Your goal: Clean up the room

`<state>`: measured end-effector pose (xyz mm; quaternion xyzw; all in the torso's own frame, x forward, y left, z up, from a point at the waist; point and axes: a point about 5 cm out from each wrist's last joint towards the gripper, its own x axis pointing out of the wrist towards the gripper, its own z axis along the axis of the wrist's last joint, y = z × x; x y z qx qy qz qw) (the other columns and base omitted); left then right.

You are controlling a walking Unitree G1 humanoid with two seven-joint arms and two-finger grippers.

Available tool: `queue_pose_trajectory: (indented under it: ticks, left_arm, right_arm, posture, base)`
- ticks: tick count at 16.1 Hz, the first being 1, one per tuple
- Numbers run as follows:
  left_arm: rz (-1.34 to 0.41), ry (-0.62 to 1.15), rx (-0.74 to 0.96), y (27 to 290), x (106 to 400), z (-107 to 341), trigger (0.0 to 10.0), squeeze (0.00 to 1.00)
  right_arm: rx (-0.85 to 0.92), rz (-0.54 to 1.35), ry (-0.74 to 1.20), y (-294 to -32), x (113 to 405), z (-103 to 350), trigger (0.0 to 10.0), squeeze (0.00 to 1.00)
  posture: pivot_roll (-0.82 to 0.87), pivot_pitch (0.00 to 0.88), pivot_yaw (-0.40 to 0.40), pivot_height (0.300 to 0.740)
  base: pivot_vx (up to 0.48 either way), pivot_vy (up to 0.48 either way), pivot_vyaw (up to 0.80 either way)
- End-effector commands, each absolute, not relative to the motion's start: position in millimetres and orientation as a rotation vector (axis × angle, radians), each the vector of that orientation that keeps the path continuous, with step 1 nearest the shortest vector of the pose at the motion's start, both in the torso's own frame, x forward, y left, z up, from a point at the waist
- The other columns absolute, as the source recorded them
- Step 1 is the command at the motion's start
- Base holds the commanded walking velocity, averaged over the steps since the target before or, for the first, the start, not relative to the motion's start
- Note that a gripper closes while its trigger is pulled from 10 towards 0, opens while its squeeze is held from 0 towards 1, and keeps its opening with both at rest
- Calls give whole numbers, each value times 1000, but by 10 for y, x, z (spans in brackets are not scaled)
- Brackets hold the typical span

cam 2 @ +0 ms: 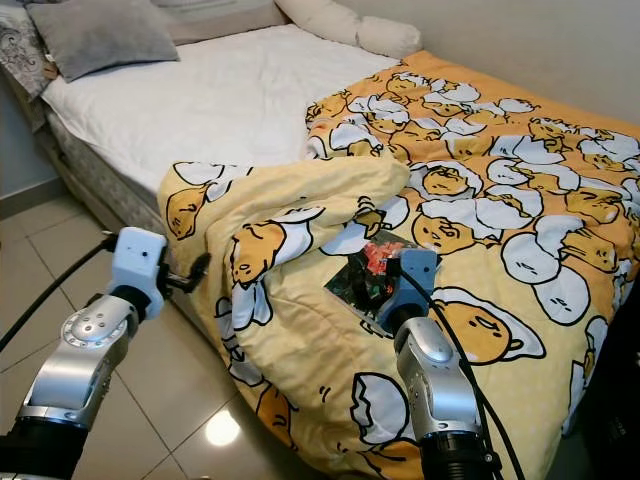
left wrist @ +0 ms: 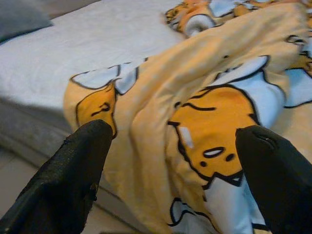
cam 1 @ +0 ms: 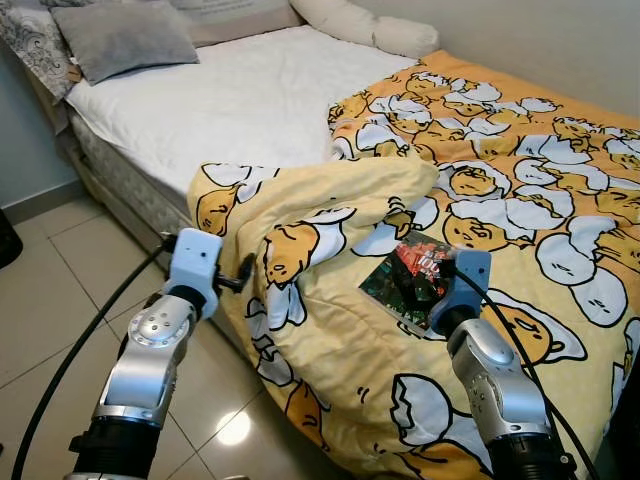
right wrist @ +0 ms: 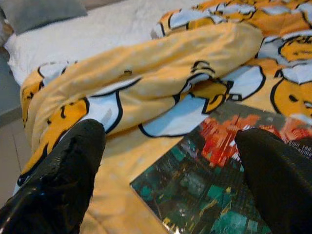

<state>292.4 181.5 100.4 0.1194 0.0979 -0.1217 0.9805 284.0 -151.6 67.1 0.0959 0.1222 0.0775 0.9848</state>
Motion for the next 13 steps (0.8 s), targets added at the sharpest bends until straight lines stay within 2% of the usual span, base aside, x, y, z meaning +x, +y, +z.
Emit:
queue_pose_trajectory:
  ticks: [1, 2, 3, 6, 10, 11, 12, 13]
  left_arm:
    - [-291, 184, 267, 1765, 2900, 1045, 10000, 275]
    - [-300, 183, 272, 1759, 2888, 1050, 10000, 275]
    - [-305, 179, 267, 1772, 2835, 1068, 10000, 271]
    - [-344, 184, 226, 1811, 2764, 1057, 10000, 275]
    - [-556, 194, 300, 1733, 2788, 1092, 10000, 278]
    - [-598, 199, 299, 1715, 2793, 1102, 10000, 278]
    - [-730, 233, 280, 1654, 2784, 1114, 10000, 282]
    - [-806, 272, 297, 1616, 2751, 1069, 10000, 278]
  right_arm:
    - [175, 134, 268, -1576, 2824, 664, 10000, 0]
    - [173, 129, 274, -1591, 2820, 663, 10000, 0]
    - [193, 90, 289, -1656, 2774, 641, 10000, 1000]
    - [231, -11, 340, -1826, 2736, 523, 10000, 1000]
    - [411, -95, 482, -1986, 2880, 332, 10000, 1000]
    - [470, -94, 490, -2002, 2908, 323, 10000, 447]
    - [637, -45, 518, -1992, 2987, 304, 10000, 0]
    - [657, -36, 559, -1996, 2993, 259, 10000, 0]
  posture:
    - [-5, 0, -23, 740]
    - [-5, 0, -23, 740]
    - [-3, 0, -31, 740]
    - [-6, 0, -33, 740]
    - [8, 0, -30, 740]
    - [6, 0, -27, 740]
    - [1, 0, -17, 740]
    - [2, 0, -17, 740]
  base:
    - [0, 0, 0]
    - [0, 0, 0]
    - [0, 0, 0]
    - [0, 0, 0]
    - [0, 0, 0]
    - [0, 0, 0]
    - [0, 0, 0]
    - [0, 0, 0]
